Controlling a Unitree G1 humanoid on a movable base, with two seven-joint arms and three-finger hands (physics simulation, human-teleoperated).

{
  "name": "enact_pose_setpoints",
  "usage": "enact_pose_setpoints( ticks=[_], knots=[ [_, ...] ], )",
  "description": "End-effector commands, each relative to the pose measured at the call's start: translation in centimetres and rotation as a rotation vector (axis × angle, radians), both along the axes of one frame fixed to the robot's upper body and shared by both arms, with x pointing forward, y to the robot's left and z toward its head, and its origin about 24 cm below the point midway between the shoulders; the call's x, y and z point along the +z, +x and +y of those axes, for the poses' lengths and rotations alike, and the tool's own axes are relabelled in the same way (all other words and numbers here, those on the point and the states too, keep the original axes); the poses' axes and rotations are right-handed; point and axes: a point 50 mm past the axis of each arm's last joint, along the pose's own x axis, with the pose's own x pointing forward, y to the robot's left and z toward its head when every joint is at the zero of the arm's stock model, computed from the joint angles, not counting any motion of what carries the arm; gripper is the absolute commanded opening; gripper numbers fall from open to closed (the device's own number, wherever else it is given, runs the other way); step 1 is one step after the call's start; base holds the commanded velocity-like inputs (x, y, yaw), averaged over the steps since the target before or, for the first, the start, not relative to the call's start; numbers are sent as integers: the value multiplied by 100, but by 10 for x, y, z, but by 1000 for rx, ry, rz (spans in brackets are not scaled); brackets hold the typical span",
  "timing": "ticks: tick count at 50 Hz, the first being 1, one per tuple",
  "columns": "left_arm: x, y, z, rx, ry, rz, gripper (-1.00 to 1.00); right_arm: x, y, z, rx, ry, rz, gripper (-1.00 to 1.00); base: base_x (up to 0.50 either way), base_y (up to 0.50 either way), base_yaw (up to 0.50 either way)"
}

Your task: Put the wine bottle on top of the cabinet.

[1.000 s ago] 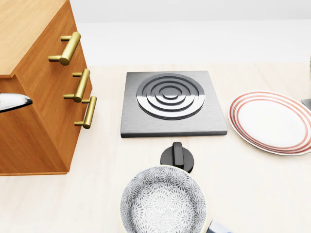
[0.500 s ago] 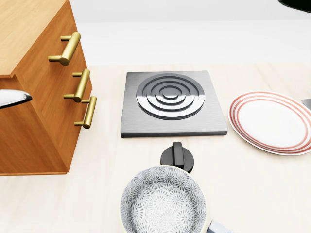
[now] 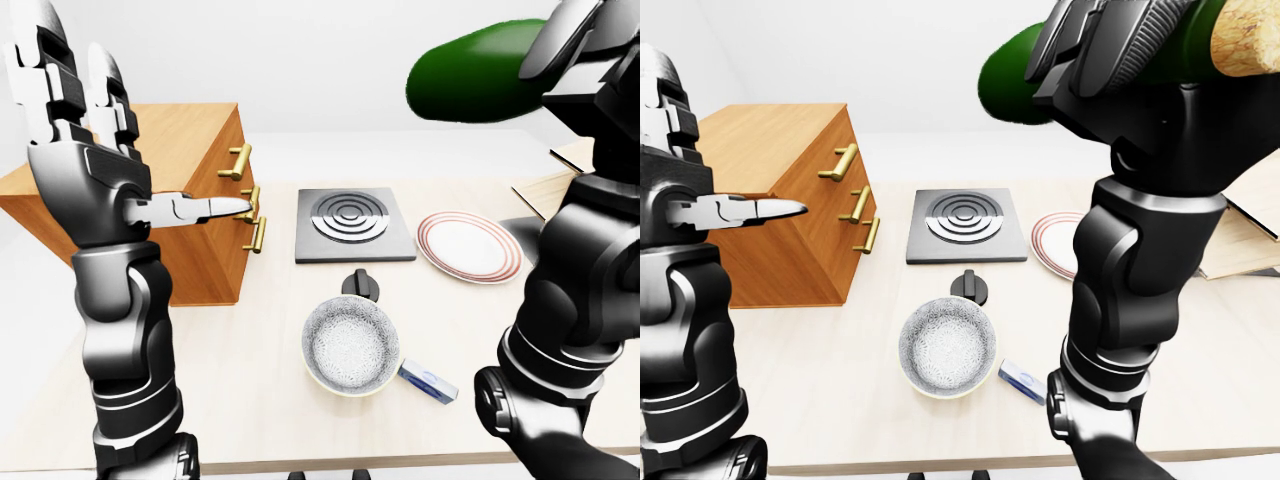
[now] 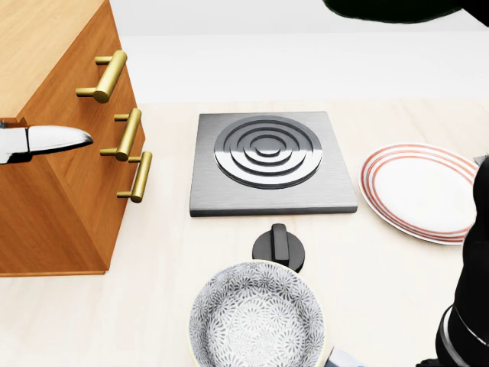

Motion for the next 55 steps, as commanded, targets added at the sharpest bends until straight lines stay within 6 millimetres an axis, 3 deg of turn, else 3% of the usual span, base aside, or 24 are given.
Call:
enact_pose_setpoints(
  ticks=[1,8,28,37,47,55],
  knots=[
    [3,12,-21,-11,82,10,100,0,7,15,34,20,15,-100,0,0,0],
    [0,24,-43,-24,160,40,100,-3,11,22,43,5,39,-100,0,0,0],
    [7,34,-90,-64,300,28,100,0,14,27,57,11,39,-100,0,0,0],
    [-2,46,-101,-71,313,88,100,0,13,28,66,18,34,-100,0,0,0],
    [6,51,-111,-77,323,80,100,-6,16,35,85,22,61,-100,0,0,0],
    [3,59,-117,-83,329,115,100,-26,14,42,105,38,121,-100,0,0,0]
  ],
)
